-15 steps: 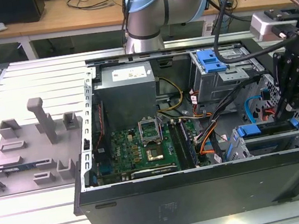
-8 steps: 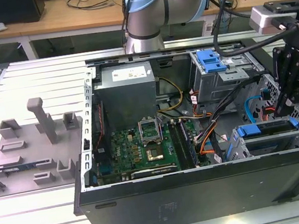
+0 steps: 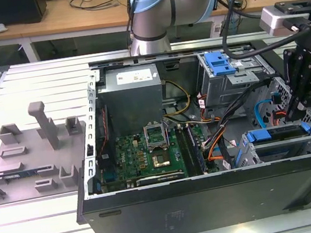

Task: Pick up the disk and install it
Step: 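Insert the first disk wire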

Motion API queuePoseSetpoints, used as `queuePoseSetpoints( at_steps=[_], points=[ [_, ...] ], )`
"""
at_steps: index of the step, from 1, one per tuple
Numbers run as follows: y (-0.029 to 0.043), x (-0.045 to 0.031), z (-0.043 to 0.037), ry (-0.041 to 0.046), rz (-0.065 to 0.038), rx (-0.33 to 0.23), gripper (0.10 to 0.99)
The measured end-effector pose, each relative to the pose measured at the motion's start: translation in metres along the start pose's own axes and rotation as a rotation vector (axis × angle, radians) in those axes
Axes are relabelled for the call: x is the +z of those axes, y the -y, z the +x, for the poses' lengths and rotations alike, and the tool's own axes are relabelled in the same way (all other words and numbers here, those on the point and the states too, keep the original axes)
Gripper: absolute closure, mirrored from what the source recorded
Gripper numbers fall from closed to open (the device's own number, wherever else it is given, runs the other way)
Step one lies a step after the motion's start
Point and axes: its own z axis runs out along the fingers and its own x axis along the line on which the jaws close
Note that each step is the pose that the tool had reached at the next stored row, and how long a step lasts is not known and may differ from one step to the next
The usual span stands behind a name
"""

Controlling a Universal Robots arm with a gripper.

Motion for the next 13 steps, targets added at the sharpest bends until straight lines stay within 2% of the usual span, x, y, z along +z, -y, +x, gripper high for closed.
queuePoseSetpoints(
  at_steps=[5, 13],
  points=[
    [0.0001, 0.0008, -0.0016, 0.0006, 0.003, -0.025, 0.922],
    [-0.0002, 0.0016, -0.0026, 0.0006, 0.003, -0.028, 0.922]
  ],
)
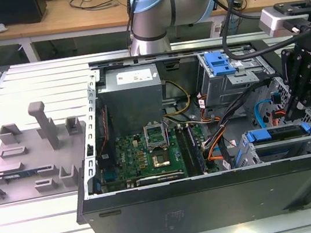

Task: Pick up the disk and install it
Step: 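Insert the first disk wire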

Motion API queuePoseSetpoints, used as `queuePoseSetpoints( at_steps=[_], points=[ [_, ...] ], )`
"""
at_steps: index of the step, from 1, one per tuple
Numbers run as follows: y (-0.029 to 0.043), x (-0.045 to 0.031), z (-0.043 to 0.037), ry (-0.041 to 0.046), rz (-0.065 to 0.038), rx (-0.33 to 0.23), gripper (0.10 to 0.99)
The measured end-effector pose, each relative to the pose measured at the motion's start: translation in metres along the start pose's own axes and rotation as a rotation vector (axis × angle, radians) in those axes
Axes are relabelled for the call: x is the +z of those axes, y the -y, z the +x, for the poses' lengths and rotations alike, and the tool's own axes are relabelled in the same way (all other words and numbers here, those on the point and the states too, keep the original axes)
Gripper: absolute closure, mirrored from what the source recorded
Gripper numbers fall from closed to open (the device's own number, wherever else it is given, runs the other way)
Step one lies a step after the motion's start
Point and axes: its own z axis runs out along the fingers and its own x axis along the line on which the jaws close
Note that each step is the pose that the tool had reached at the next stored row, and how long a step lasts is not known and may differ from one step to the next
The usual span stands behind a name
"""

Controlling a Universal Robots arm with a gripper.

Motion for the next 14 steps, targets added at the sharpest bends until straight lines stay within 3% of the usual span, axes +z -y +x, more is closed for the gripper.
queuePoseSetpoints(
  at_steps=[14],
  points=[
    [-0.0014, 0.0029, 0.0049, -0.001, -0.004, 0.039, 0.922]
  ],
)
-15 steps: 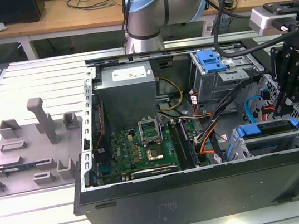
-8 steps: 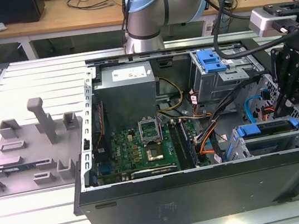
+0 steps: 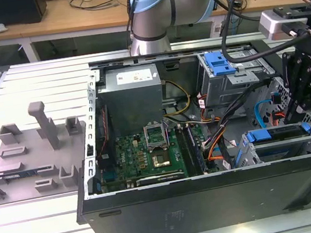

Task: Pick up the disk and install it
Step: 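Insert the first disk wire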

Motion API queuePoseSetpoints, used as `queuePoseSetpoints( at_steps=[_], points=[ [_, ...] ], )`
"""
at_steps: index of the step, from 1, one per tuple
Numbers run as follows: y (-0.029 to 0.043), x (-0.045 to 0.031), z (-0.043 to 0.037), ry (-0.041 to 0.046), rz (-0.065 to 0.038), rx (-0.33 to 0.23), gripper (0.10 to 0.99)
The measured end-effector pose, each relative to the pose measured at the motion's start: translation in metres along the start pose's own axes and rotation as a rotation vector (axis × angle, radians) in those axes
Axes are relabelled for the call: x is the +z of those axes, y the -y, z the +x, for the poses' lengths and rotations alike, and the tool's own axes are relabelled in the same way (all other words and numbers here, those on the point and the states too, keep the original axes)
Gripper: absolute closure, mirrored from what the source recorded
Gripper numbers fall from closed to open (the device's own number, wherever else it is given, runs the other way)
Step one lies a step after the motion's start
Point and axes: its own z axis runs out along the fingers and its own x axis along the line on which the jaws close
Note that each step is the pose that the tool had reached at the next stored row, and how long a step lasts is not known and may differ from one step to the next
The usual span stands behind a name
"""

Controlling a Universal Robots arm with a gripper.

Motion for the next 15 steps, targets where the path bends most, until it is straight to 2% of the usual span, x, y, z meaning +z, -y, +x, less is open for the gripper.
queuePoseSetpoints(
  at_steps=[7, 15],
  points=[
    [0.0001, 0.0003, 0.0001, 0.0002, 0.0, 0.001, 0.922],
    [0.0004, 0.0047, 0.0026, 0.0001, 0.0, 0.001, 0.922]
  ],
)
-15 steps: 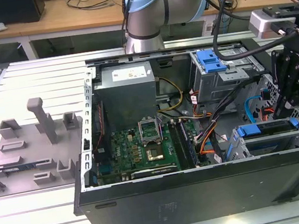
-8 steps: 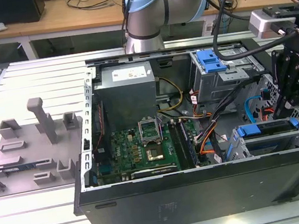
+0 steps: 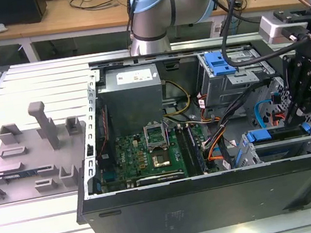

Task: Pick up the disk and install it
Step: 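Insert the first disk wire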

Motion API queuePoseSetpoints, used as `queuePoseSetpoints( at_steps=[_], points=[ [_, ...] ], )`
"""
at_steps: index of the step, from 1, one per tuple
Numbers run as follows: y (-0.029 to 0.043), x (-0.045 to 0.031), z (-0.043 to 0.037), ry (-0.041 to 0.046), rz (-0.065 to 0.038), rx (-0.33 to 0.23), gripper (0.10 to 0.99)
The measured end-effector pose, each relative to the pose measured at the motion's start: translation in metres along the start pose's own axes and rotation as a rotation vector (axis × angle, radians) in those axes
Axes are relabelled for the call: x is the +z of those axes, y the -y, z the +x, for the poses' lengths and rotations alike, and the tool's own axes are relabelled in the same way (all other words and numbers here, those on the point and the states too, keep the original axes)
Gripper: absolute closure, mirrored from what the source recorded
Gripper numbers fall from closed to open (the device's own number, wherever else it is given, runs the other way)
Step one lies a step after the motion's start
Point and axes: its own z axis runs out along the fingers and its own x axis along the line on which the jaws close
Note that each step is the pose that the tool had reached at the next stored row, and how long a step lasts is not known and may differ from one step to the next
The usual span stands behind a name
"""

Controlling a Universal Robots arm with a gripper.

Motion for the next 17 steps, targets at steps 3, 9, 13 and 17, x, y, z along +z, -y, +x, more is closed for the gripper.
queuePoseSetpoints(
  at_steps=[3, 9, 13, 17],
  points=[
    [0.0, 0.0021, 0.0006, 0.0001, 0.0, 0.0, 0.922],
    [0.0, 0.0067, 0.0003, -0.0003, 0.0, 0.0, 0.922],
    [-0.0001, 0.0081, 0.0001, 0.0, 0.0, 0.0, 0.922],
    [-0.0001, 0.0104, 0.0, -0.0007, 0.0, 0.0, 0.922]
  ],
)
